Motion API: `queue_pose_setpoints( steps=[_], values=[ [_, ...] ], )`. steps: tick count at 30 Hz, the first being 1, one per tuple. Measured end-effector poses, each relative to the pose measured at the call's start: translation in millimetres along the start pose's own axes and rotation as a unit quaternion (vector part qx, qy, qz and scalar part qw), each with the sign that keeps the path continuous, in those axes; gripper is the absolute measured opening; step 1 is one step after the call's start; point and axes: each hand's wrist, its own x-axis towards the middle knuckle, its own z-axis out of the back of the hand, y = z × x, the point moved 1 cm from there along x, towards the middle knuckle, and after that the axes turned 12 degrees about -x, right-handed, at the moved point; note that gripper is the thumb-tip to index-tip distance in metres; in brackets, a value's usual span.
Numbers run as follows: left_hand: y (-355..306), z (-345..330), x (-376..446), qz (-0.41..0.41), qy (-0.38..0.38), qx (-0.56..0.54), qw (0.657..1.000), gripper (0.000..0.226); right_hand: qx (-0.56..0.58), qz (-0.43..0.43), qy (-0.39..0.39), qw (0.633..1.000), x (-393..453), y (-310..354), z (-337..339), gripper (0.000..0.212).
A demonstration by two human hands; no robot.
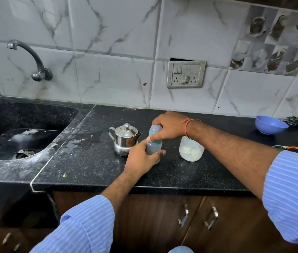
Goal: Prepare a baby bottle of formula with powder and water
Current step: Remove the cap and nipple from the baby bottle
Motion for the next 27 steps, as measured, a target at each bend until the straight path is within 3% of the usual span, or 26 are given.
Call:
queue_pose_setpoints(
  steps=[7, 15, 21, 27],
  values=[
    [0, 1, -2, 0.008, 0.002, -0.003, 1.0, 0.048, 0.103, -0.048, -0.003, 0.993, -1, -26, 54, 0.051],
    [-1, 1, -9, 0.012, -0.009, -0.014, 1.0, 0.043, 0.297, -0.155, -0.034, 0.941, 11, -51, 19, 0.049],
    [-2, 2, -12, 0.013, -0.013, -0.024, 1.0, 0.043, 0.29, -0.169, -0.026, 0.942, 26, -61, -10, 0.051],
    [-1, 3, -12, 0.009, -0.024, -0.045, 0.999, 0.042, 0.274, -0.124, 0.042, 0.953, 43, -58, -34, 0.064]
  ],
)
